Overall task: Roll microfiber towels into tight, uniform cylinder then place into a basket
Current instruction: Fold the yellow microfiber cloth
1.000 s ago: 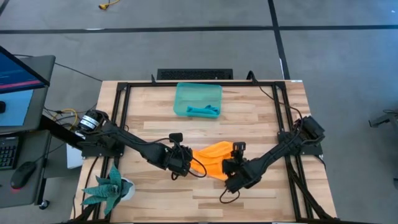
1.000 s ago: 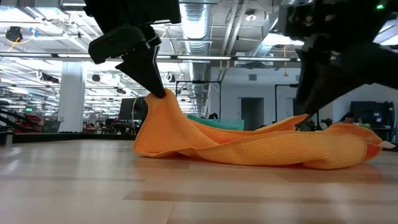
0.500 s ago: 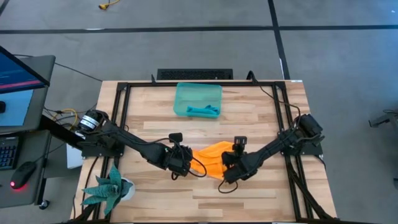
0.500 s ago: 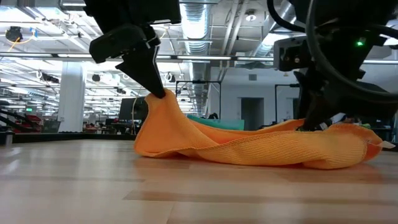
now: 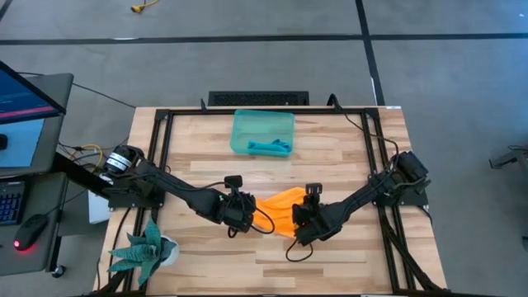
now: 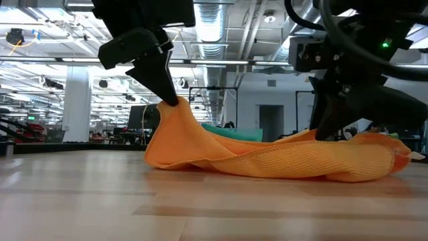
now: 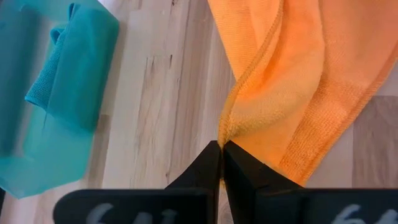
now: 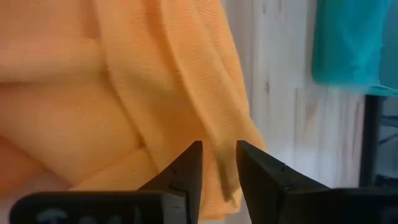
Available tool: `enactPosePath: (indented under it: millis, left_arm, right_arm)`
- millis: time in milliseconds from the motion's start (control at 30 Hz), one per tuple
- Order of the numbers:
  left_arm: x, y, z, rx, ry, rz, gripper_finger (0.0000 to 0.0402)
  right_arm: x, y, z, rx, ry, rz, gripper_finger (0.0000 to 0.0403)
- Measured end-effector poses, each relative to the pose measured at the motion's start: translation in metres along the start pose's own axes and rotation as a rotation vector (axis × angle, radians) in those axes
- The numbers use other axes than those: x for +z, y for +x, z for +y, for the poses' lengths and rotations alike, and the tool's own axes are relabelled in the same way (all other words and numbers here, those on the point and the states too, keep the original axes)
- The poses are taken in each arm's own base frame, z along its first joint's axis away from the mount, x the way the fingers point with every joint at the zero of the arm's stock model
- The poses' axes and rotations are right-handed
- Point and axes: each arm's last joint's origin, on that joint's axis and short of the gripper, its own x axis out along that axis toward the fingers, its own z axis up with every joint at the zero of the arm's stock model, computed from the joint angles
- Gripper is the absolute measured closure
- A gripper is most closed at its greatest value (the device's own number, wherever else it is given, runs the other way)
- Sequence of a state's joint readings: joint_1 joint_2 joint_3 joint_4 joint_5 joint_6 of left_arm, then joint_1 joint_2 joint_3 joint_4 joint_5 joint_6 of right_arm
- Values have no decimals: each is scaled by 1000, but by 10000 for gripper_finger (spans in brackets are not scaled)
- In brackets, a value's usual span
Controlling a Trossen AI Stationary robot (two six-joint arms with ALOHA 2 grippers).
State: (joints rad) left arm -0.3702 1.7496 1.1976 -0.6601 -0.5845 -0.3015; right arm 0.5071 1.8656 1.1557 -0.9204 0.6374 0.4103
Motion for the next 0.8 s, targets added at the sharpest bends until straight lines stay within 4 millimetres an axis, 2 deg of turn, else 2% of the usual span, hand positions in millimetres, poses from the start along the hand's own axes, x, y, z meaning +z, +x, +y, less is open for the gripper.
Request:
enactPosePath:
  millis: [267,567,800]
  left_arm:
    - [0,0,-1,-29,-24,9,395]
    - [0,0,0,-12,28,4,395]
    - [-1,-1,-2,-28,90,10,395]
  right_arm:
    - [3,9,-11,-19,39,26,316]
    - [3,9,-10,21,44,44,393]
    - [-2,1,-2,17,19,46,382]
